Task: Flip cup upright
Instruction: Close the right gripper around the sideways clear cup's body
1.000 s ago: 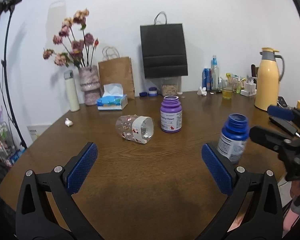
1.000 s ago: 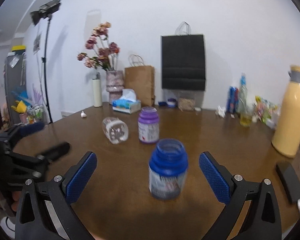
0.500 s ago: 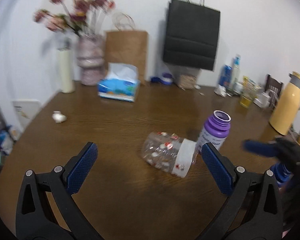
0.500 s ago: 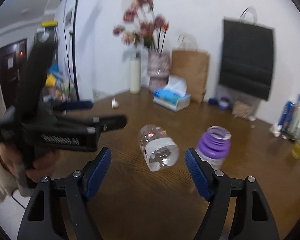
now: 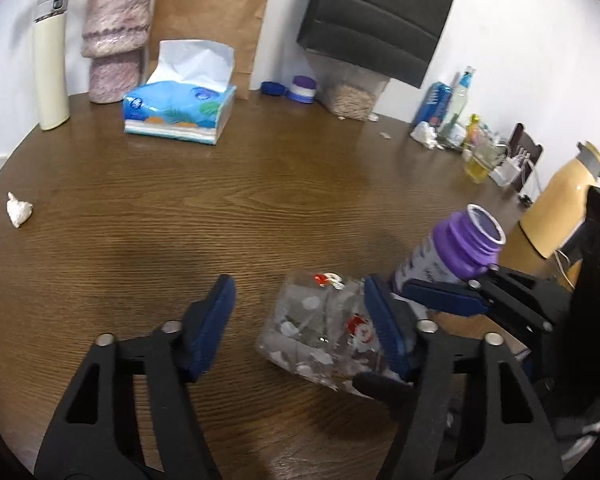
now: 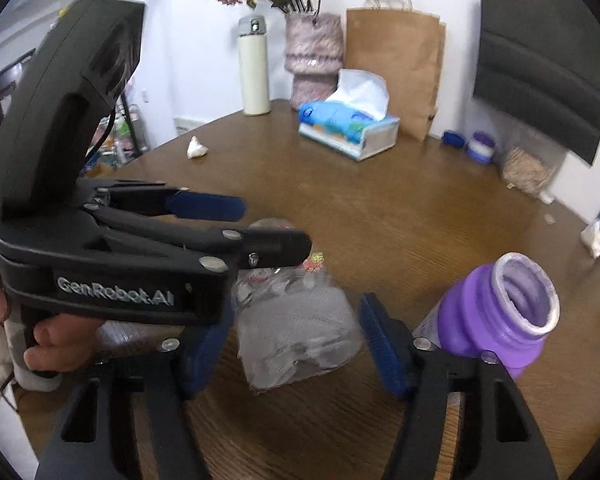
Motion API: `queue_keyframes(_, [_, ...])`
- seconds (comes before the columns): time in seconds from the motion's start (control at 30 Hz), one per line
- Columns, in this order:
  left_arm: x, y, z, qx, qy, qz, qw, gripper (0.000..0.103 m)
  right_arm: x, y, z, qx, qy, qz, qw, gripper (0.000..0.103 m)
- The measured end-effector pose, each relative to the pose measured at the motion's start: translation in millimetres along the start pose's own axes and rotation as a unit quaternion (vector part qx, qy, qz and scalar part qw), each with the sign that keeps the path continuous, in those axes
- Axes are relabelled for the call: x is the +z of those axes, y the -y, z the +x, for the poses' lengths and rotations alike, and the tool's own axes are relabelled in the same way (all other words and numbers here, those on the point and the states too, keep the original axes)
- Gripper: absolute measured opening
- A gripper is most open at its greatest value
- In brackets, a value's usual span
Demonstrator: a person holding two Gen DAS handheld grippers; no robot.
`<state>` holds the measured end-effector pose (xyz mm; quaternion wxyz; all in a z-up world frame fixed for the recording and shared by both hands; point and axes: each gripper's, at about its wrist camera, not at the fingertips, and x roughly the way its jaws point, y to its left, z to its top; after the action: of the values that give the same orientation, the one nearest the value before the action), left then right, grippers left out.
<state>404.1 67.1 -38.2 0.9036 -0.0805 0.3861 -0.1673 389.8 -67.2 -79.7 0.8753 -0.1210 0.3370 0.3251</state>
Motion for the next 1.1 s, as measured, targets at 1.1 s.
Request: queue_keyframes(1.1, [-35, 10, -53, 0.058, -0.013, 0.047, 0.9971, 0.050, -7, -22, -20, 0.031, -0.002, -0.064, 0.997, 0.064])
